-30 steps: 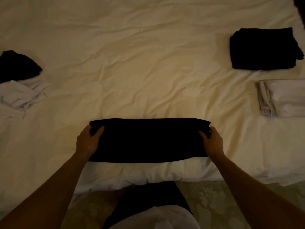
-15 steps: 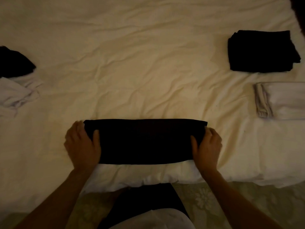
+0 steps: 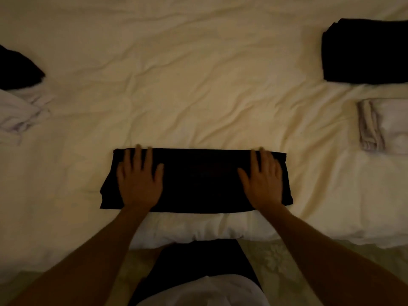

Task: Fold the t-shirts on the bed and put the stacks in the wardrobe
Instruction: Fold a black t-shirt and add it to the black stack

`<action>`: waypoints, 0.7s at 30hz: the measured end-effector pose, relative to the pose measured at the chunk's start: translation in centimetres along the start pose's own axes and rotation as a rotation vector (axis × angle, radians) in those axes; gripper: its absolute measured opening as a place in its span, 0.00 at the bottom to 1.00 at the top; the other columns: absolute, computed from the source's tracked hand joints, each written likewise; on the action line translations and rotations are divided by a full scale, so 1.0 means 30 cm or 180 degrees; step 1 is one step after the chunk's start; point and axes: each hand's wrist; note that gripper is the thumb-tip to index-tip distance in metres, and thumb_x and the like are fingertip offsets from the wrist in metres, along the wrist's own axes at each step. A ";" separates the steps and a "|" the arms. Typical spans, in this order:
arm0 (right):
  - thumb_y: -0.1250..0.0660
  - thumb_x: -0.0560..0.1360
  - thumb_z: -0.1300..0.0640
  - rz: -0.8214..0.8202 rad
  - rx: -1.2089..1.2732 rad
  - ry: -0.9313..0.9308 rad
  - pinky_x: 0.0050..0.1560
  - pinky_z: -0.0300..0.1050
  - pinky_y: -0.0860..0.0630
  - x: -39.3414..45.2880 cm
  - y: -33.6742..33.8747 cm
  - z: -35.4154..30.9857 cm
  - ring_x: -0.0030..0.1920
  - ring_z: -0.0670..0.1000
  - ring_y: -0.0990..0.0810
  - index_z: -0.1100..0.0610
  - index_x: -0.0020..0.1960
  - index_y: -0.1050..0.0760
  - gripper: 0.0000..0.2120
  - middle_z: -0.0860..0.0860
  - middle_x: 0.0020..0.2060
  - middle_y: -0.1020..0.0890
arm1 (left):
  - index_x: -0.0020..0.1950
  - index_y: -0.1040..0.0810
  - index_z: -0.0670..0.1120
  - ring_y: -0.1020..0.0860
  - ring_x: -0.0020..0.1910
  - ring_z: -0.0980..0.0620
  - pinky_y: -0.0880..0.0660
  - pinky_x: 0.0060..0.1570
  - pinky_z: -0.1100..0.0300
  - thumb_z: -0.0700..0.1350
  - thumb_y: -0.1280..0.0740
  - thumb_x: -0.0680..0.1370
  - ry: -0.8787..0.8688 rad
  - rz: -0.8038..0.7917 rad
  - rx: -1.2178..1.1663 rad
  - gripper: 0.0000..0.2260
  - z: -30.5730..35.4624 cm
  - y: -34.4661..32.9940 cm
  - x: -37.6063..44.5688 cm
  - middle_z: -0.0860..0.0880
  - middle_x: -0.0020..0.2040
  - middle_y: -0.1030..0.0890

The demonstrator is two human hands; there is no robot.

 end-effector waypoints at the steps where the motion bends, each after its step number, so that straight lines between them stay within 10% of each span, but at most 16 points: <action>1: 0.51 0.80 0.38 0.0021 0.0060 -0.0287 0.70 0.62 0.37 -0.002 0.006 0.054 0.71 0.66 0.34 0.60 0.75 0.35 0.33 0.64 0.72 0.33 | 0.79 0.39 0.50 0.43 0.77 0.37 0.46 0.73 0.40 0.62 0.53 0.81 0.0393 0.0028 -0.0117 0.30 -0.058 0.018 0.005 0.43 0.79 0.39; 9: 0.42 0.83 0.51 -0.0427 0.1980 -0.1387 0.52 0.53 0.25 -0.025 0.067 0.126 0.56 0.63 0.21 0.62 0.68 0.33 0.19 0.60 0.57 0.22 | 0.76 0.37 0.44 0.22 0.55 0.35 0.29 0.47 0.51 0.52 0.44 0.84 0.0750 -0.0409 -0.1834 0.22 -0.139 0.123 -0.002 0.35 0.60 0.22; 16: 0.42 0.83 0.53 0.0063 0.2426 -0.1423 0.52 0.46 0.28 -0.015 0.125 0.102 0.53 0.53 0.23 0.60 0.69 0.31 0.17 0.54 0.55 0.21 | 0.72 0.31 0.44 0.23 0.58 0.42 0.31 0.50 0.55 0.50 0.43 0.85 0.1025 0.0041 -0.2487 0.18 -0.126 0.130 0.028 0.39 0.63 0.23; 21: 0.41 0.83 0.48 -0.0258 0.2588 -0.1665 0.58 0.50 0.27 -0.022 0.109 0.106 0.61 0.60 0.23 0.58 0.72 0.34 0.22 0.59 0.62 0.22 | 0.74 0.35 0.42 0.28 0.64 0.33 0.31 0.59 0.42 0.52 0.44 0.85 0.1140 0.0225 -0.1588 0.22 -0.133 0.083 0.026 0.36 0.68 0.28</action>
Point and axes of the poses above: each hand's wrist, its own x-axis towards the middle knuckle, its own y-axis out of the back of the hand, z = x × y
